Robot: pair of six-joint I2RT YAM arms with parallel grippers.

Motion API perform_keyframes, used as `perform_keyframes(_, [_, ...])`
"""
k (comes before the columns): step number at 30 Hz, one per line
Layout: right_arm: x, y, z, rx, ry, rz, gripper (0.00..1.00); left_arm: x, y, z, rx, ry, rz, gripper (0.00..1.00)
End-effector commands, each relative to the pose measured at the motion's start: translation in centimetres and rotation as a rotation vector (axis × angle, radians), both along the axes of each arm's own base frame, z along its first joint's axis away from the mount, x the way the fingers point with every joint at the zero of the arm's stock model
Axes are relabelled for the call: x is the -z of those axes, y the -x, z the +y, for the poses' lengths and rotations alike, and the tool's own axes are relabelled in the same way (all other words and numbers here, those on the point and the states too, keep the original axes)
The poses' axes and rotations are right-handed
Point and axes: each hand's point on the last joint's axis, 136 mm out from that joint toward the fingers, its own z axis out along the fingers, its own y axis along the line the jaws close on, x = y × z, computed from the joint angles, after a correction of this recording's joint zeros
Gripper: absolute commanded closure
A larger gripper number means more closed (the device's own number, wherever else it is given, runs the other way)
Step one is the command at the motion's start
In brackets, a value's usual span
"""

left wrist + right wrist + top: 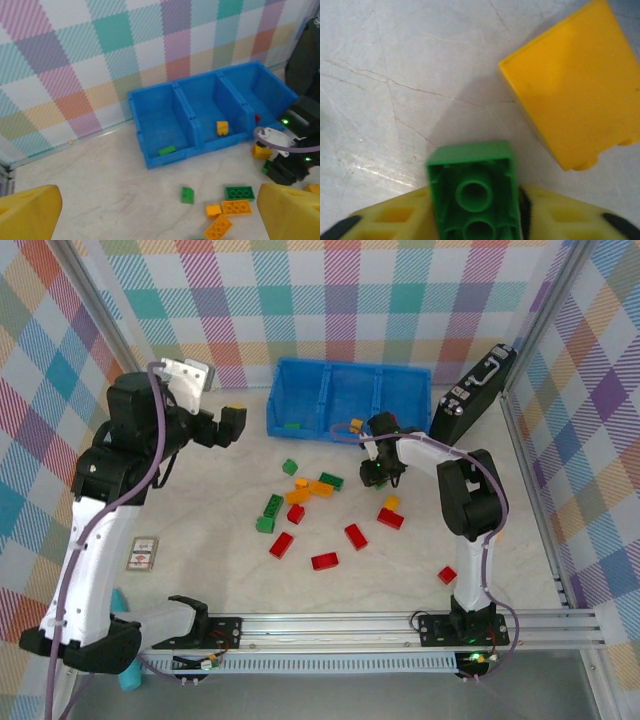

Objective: Sort the legos into containers by color
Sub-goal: Pick up the lego from the center of the table, then place the lego in the container.

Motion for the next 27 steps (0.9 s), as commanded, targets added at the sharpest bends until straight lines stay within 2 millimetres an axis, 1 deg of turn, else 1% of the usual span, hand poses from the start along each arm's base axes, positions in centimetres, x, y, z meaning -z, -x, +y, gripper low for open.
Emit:
perform_keyframes(1, [0.5,0.5,-0.6,0.005,0.027,0.039,0.65,1.2,0.1,-1.5,0.069,0.032,0.081,0.0])
perform_keyframes(3, [0.1,1.1,-0.8,0.012,0.026,0.047,0.69,1.4,-0.2,-1.6,0.065,0.03,0.089,0.0])
perform_keyframes(5, [-1.1,1.3,-0.4,0.013,-0.005,0.034,0.71,1.4,-0.3,-1.6,0.061,0.029,0.085,0.0])
perform_keyframes(8, [-4.9,0.5,1.8,-0.021,-0.079,-0.038,0.73,1.7,-0.8,-1.8,0.066,0.036,0.09,0.0])
perform_keyframes(10, [-7.8,-0.8,3.8,-0.066,-0.115,-0.104,0.73,2.0,-1.2,-2.1,0.072,0.037,0.103,0.0])
perform_keyframes(12, [-10.8,-2.5,6.2,-0.117,-0.16,-0.176,0.73,2.6,-1.6,-2.3,0.076,0.036,0.123,0.0])
perform_keyframes(14, [-12.7,-4.2,8.2,-0.144,-0.193,-0.232,0.73,2.9,-1.8,-2.5,0.083,0.036,0.133,0.0])
perform_keyframes(15, [-14.0,-5.3,9.2,-0.188,-0.198,-0.279,0.73,2.9,-1.8,-2.5,0.083,0.034,0.135,0.0])
perform_keyframes(17, [-15.4,-7.4,10.9,-0.212,-0.219,-0.339,0.73,2.9,-1.9,-2.4,0.078,0.03,0.135,0.0])
perform_keyframes(18, [-16.5,-8.6,11.9,-0.221,-0.237,-0.383,0.73,2.9,-1.9,-2.3,0.074,0.031,0.132,0.0])
perform_keyframes(20, [-18.0,-10.6,13.9,-0.247,-0.265,-0.471,0.72,3.1,-2.0,-2.3,0.074,0.035,0.132,0.0])
perform_keyframes(22, [-19.4,-12.4,15.9,-0.27,-0.295,-0.562,0.72,3.5,-2.2,-2.1,0.07,0.034,0.139,0.0])
perform_keyframes(24, [-20.1,-14.1,17.6,-0.281,-0.318,-0.628,0.72,3.8,-2.4,-2.1,0.065,0.034,0.149,0.0])
perform_keyframes(26, [-20.3,-15.6,18.6,-0.287,-0.331,-0.668,0.71,3.9,-2.4,-2.1,0.068,0.036,0.153,0.0])
perform_keyframes(27, [-20.1,-16.2,19.0,-0.29,-0.329,-0.684,0.71,3.9,-2.4,-2.1,0.069,0.038,0.152,0.0])
